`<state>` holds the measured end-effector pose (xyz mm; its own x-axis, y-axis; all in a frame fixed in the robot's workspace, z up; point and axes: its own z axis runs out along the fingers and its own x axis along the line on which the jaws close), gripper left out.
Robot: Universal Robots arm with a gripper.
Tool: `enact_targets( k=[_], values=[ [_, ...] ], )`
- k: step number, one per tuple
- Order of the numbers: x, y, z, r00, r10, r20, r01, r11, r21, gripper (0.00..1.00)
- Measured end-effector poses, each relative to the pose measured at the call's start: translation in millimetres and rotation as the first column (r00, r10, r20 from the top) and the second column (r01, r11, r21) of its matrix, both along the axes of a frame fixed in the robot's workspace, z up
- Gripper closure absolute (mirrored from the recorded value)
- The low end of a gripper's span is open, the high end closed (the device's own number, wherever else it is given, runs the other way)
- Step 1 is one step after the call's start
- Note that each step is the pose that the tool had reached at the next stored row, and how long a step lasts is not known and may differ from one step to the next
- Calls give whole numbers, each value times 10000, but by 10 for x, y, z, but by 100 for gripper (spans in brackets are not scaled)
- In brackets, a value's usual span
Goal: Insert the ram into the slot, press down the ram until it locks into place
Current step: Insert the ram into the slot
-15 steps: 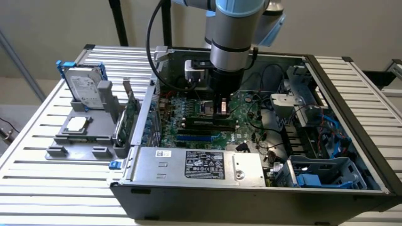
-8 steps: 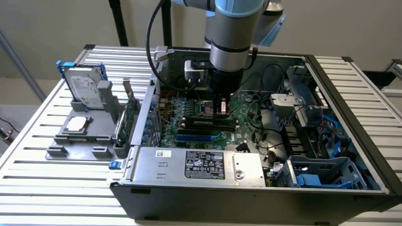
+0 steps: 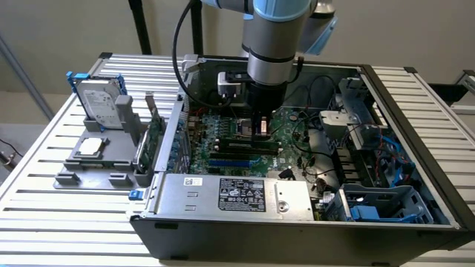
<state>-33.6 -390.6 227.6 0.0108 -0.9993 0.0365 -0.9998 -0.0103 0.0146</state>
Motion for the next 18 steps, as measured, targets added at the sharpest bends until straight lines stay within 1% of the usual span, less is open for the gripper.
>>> enact_targets(
  k=[9,18],
  values=[
    [0,1,0,10000,-1,0,1,10000,-36,87],
    [6,1,0,10000,-1,1,1,10000,-53,87]
  ],
)
